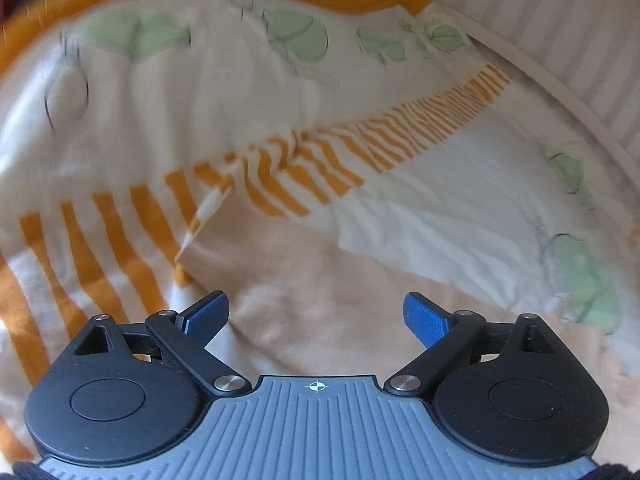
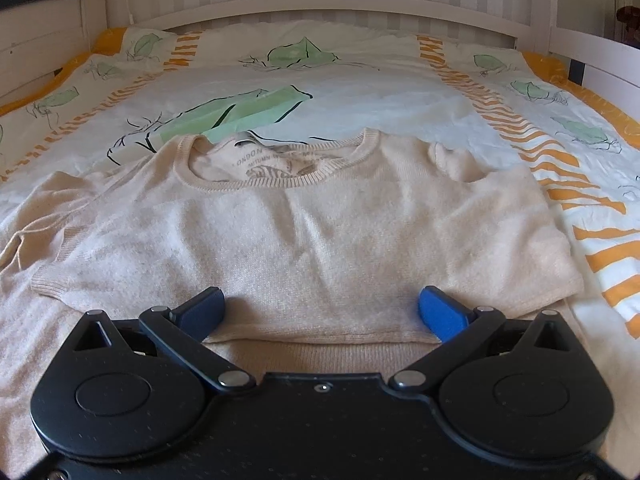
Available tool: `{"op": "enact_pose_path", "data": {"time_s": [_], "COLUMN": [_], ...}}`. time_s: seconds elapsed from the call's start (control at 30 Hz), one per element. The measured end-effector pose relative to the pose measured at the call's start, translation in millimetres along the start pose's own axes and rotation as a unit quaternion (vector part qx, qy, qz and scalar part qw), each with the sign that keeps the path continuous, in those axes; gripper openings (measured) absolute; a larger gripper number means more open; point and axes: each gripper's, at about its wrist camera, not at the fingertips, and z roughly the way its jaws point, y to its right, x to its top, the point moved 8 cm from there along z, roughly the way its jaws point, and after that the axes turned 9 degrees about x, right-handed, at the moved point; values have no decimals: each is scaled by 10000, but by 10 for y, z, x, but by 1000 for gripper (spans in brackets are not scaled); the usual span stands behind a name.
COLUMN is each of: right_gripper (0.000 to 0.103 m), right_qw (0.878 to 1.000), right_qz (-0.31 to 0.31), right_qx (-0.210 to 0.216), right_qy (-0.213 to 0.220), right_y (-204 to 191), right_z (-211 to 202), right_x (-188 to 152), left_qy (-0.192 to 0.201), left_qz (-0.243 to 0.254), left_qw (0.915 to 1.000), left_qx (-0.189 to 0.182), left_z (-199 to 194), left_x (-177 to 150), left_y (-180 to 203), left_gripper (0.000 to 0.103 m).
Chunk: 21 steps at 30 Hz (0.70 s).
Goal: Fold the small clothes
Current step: 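Grasp the other sleeve cuff with the left gripper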
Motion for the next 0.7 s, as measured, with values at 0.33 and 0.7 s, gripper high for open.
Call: {"op": "enact_pose_path", "data": {"time_s": [0.33, 0.7], "right_gripper": [103, 103], "right_qw": [10000, 10000], "right_qz": [-28, -27], "right_qx": [-38, -36], "right_qy": [-13, -11], "right_y": [-3, -4], "right_z": [4, 5], "right_x": [-1, 0], "left_qy": [-303, -27], "left_qz": [-53, -392], "left_qw": [9986, 9991], "left_qx": [-424, -148], "left_z": [196, 338], "left_x": [-94, 47], "left_y": [-139, -234], "left_gripper": [95, 77]}}
